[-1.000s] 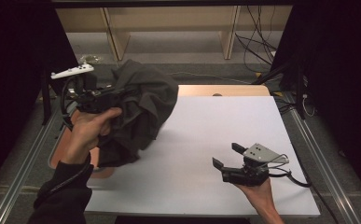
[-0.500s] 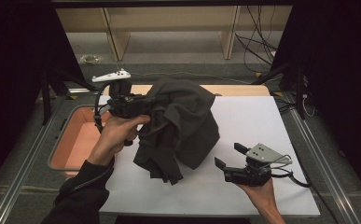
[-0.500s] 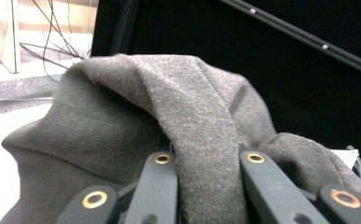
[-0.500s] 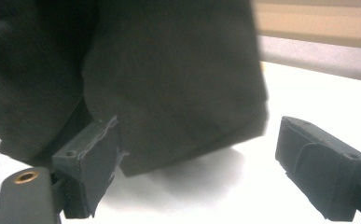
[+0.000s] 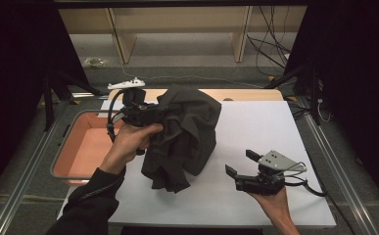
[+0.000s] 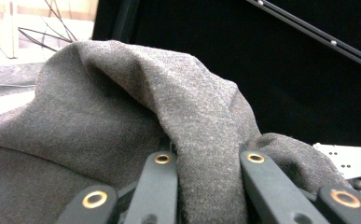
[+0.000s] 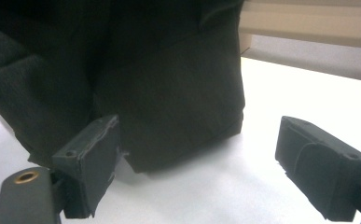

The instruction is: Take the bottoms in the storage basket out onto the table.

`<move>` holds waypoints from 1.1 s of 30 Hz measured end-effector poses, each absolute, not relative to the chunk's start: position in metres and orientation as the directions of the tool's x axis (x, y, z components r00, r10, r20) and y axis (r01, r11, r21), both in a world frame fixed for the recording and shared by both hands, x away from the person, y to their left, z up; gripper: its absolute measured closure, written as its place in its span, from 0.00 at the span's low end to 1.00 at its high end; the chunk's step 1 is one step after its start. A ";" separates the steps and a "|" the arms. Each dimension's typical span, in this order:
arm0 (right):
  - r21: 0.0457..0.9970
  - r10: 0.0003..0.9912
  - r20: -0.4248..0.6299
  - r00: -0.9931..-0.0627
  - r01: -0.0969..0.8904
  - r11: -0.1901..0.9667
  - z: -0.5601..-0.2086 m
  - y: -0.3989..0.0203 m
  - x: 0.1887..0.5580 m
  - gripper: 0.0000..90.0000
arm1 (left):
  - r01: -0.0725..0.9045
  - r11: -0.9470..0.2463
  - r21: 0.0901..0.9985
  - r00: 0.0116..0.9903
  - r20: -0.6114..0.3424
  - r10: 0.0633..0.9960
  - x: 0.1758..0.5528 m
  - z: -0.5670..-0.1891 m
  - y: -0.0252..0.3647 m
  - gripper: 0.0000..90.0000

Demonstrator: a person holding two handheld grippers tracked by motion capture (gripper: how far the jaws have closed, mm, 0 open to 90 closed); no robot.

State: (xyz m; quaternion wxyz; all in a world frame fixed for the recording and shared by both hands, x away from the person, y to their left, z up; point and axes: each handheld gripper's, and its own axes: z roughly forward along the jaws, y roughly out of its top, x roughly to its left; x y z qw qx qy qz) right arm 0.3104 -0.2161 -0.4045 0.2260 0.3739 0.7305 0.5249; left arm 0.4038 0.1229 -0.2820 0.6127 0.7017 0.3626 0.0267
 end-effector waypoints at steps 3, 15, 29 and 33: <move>0.936 0.784 0.063 -0.618 0.308 0.168 -0.404 -0.216 0.310 0.17 | 0.488 -0.013 0.873 0.743 -0.407 0.531 0.406 -0.291 0.113 0.91; 0.935 0.785 0.061 -0.616 0.311 0.172 -0.404 -0.216 0.310 0.17 | 0.525 -0.072 0.848 0.730 -0.405 0.550 0.418 -0.331 0.090 0.91; 0.935 0.789 0.052 -0.612 0.308 0.178 -0.404 -0.218 0.309 0.17 | 0.535 -0.246 0.808 0.756 -0.328 0.567 0.418 -0.387 0.053 0.89; 0.936 0.793 0.050 -0.608 0.306 0.176 -0.404 -0.219 0.309 0.17 | 0.533 -0.294 0.793 0.768 -0.309 0.561 0.416 -0.402 0.043 0.88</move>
